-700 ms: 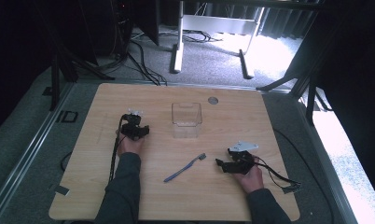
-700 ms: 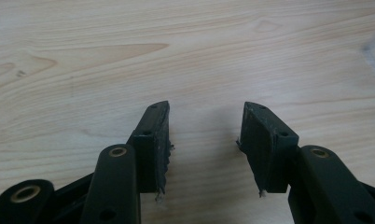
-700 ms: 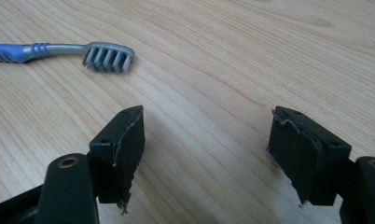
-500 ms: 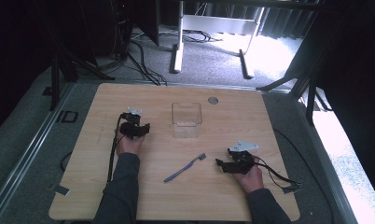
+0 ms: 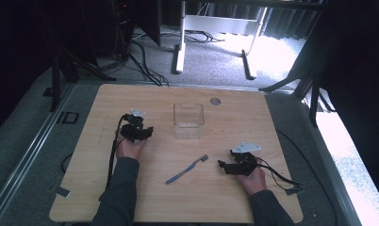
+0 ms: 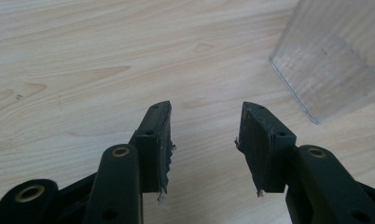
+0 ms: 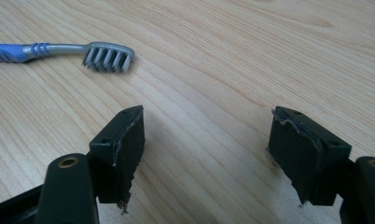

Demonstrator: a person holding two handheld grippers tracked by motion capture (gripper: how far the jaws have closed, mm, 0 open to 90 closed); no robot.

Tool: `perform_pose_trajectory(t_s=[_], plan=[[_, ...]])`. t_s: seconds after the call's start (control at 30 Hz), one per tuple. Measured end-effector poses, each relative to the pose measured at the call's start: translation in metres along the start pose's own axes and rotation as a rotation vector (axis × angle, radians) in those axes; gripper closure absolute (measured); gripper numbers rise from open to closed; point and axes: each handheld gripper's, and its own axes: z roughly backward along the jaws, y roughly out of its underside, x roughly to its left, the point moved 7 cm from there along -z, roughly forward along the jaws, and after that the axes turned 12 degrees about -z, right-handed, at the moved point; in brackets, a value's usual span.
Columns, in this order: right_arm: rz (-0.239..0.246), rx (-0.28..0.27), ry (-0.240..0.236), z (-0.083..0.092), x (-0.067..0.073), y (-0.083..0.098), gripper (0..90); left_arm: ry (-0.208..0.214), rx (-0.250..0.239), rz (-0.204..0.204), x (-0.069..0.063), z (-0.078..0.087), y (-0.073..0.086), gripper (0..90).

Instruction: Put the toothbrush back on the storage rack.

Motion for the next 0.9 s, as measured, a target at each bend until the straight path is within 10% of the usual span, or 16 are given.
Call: perform_pose_trajectory(t_s=[0.9], plan=[[0.002, 0.0, 0.0, 0.0, 0.0, 0.0, 26.6, 0.122, -0.004, -0.066, -0.042, 0.035, -0.012, 55.5]])
